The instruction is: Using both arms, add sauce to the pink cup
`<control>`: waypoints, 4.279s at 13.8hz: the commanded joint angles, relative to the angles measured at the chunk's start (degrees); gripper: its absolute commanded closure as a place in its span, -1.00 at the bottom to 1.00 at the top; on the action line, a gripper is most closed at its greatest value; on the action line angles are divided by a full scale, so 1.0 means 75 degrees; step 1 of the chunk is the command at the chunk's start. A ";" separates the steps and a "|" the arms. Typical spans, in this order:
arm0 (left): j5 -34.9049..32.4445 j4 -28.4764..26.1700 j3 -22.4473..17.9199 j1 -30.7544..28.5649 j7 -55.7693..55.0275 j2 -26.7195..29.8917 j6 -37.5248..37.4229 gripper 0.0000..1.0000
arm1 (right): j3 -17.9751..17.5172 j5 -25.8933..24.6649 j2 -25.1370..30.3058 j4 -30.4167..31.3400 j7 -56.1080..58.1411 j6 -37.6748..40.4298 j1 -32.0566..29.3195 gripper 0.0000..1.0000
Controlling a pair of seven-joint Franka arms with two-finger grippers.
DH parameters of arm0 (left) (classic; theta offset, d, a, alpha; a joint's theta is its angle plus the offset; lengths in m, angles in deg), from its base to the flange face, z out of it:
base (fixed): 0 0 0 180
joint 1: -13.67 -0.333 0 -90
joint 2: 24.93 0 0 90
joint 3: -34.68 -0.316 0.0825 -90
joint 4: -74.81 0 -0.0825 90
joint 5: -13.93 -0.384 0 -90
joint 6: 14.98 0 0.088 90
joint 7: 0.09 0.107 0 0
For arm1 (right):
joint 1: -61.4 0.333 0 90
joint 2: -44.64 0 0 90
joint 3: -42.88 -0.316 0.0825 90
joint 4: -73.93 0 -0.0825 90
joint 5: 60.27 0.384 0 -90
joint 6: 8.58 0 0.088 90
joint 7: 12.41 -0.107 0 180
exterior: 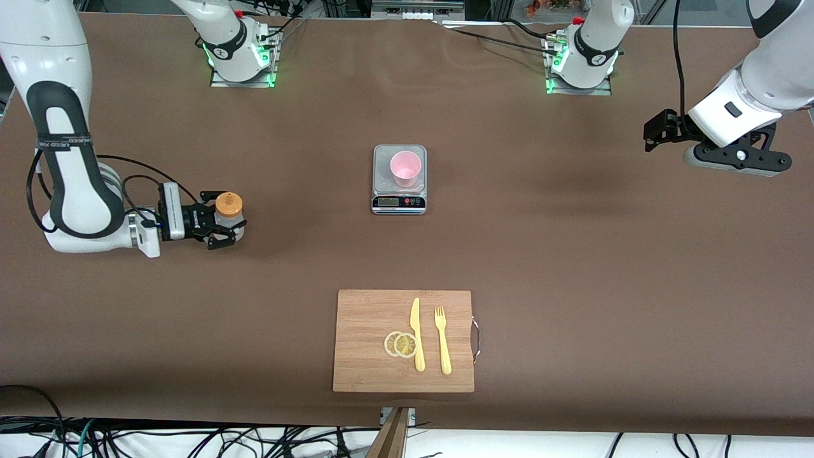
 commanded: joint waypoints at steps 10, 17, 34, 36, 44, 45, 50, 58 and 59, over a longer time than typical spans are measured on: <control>0.0154 0.0260 -0.0012 0.0010 0.0182 -0.0124 -0.0199 -1.00 | -0.0152 0.0590 -0.0964 0.0266 0.0694 0.1094 -0.0919 1.00; 0.0154 0.0260 -0.0011 0.0010 0.0171 -0.0124 -0.0199 -1.00 | -0.0152 0.0755 -0.1386 0.0289 0.1033 0.1211 -0.1001 1.00; 0.0154 0.0260 -0.0011 0.0010 0.0182 -0.0124 -0.0199 -1.00 | -0.0129 0.0743 -0.1433 0.0219 0.1034 0.1199 -0.1153 -1.00; 0.0154 0.0260 -0.0011 0.0010 0.0171 -0.0124 -0.0199 -1.00 | -0.0129 0.0732 -0.1433 0.0219 0.1034 0.1199 -0.1235 -1.00; 0.0154 0.0260 -0.0011 0.0010 0.0171 -0.0124 -0.0199 -1.00 | 0.0116 0.0451 -0.1433 0.0033 0.1046 0.1164 -0.1692 -1.00; 0.0154 0.0260 -0.0011 0.0010 0.0171 -0.0124 -0.0199 -1.00 | 0.0257 0.0323 -0.1410 -0.0073 0.0988 0.1210 -0.1716 -1.00; 0.0154 0.0260 -0.0011 0.0010 0.0171 -0.0124 -0.0234 -1.00 | 0.0773 -0.0520 -0.1304 -0.1195 0.0275 0.1596 -0.1845 -1.00; 0.0154 0.0260 0.0012 0.0010 0.0171 -0.0124 -0.0246 -1.00 | 0.0856 -0.0827 -0.1070 -0.3224 -0.3976 0.1797 -0.1098 -1.00; 0.0154 0.0260 0.0024 0.0010 0.0171 -0.0124 -0.0246 -1.00 | 0.0879 -0.0839 -0.1000 -0.3505 -0.4608 0.1750 -0.0782 -1.00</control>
